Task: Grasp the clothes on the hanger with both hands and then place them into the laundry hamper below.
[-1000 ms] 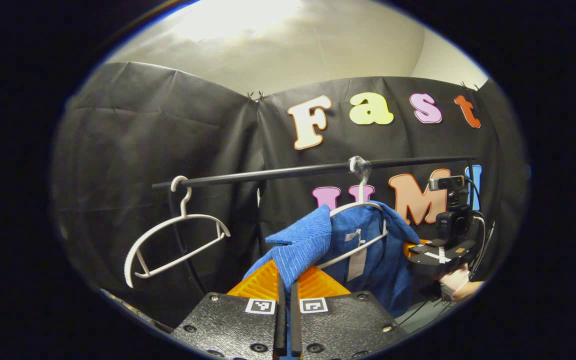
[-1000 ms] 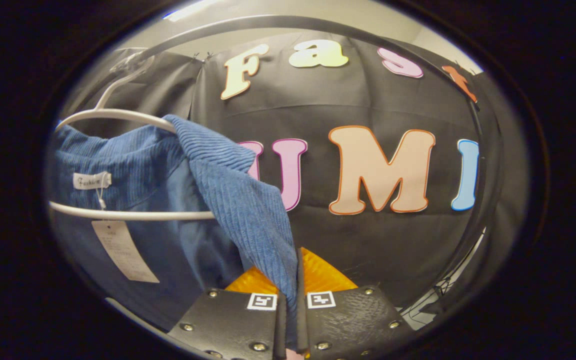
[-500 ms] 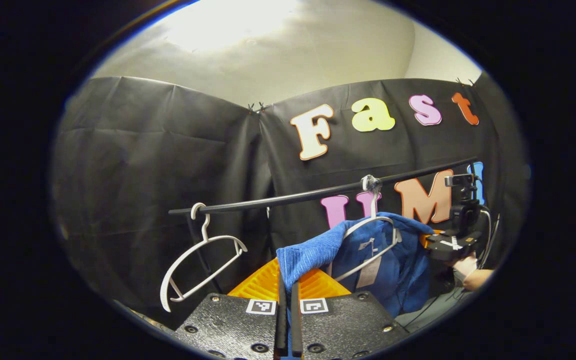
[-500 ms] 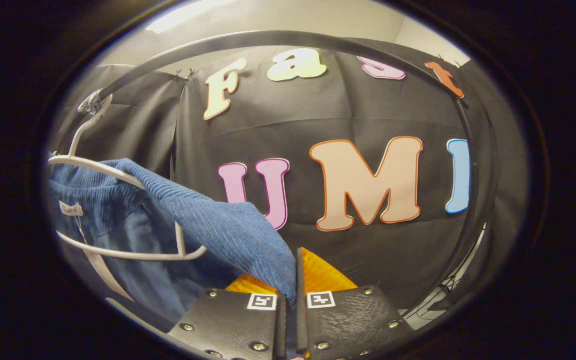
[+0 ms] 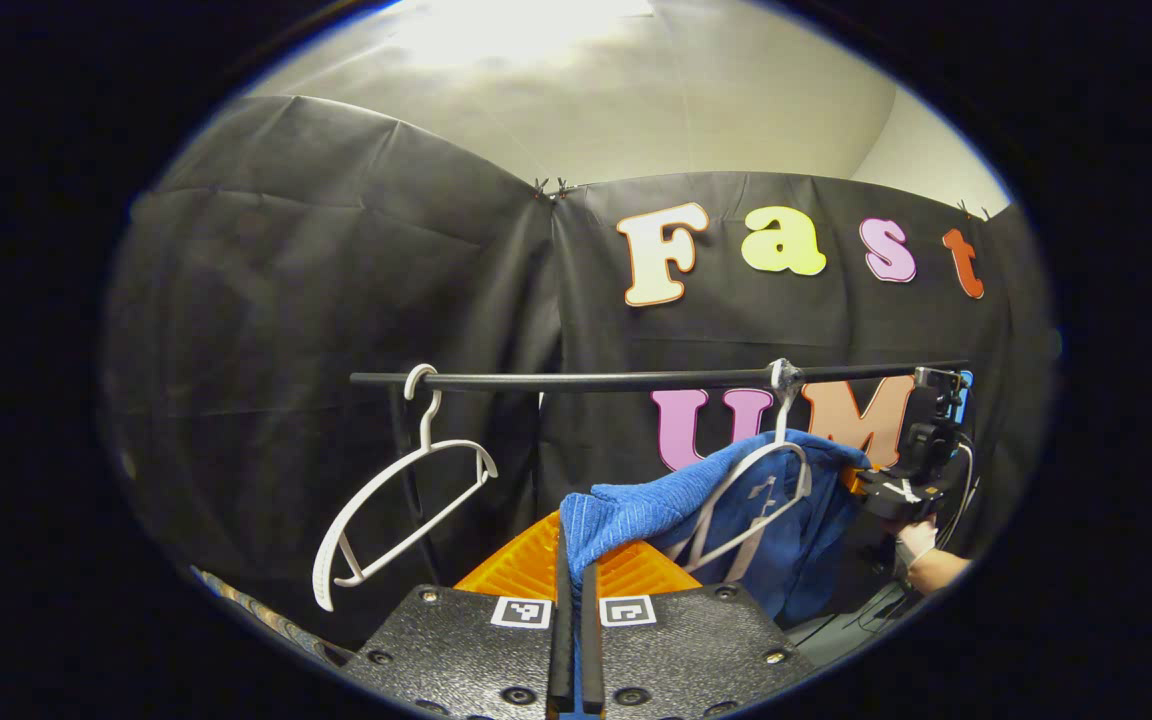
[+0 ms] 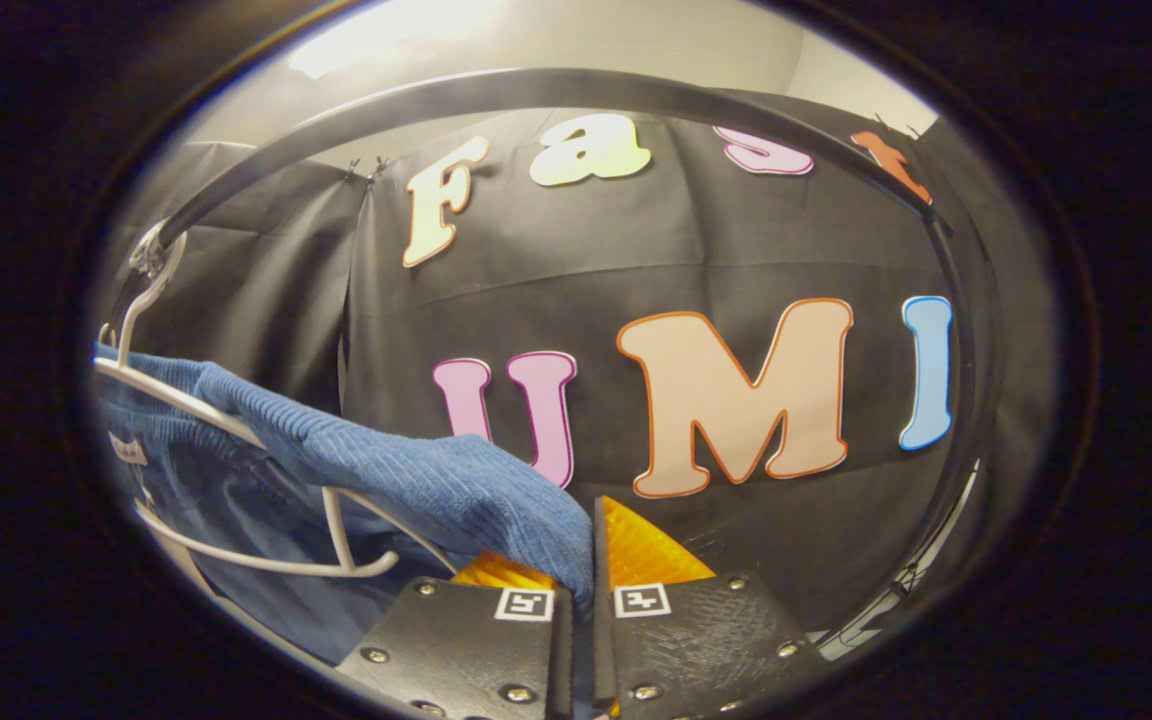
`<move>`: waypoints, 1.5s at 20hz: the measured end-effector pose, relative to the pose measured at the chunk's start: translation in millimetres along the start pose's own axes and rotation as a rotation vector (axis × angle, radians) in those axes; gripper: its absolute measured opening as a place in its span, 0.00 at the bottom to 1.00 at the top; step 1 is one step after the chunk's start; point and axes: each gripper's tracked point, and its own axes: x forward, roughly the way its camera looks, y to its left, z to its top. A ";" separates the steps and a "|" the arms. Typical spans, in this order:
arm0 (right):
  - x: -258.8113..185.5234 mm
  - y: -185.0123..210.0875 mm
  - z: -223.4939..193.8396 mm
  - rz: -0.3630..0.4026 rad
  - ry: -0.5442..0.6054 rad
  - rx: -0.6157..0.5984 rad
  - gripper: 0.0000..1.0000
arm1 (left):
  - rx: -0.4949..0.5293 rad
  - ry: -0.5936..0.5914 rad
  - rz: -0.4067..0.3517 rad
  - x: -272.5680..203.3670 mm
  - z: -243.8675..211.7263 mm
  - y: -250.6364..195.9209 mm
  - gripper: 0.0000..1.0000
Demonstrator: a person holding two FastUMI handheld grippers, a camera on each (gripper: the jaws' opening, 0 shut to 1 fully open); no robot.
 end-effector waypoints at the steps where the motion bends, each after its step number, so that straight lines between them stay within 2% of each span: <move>1: 2.3 -1.5 2.3 0.000 -0.004 0.005 0.08 | 0.003 0.001 0.003 3.5 -2.0 1.3 0.04; 7: 11.1 -0.3 4.4 0.005 -0.012 -0.002 0.08 | -0.007 0.018 0.038 31.3 -27.2 26.2 0.04; 18: 35.4 -11.9 -24.5 -0.034 0.052 -0.045 0.08 | -0.087 0.038 -0.005 76.2 -84.8 23.0 0.04; 20: 35.1 -12.7 -32.5 -0.038 0.068 -0.058 0.08 | -0.112 0.041 -0.016 76.4 -96.5 22.6 0.04; 23: 39.9 -15.6 -47.0 -0.040 0.086 -0.103 0.08 | -0.094 0.052 -0.014 74.6 -112.4 24.7 0.04; 30: 23.0 -20.1 -89.4 -0.037 0.178 -0.103 0.08 | -0.078 0.099 -0.013 62.6 -152.1 14.6 0.04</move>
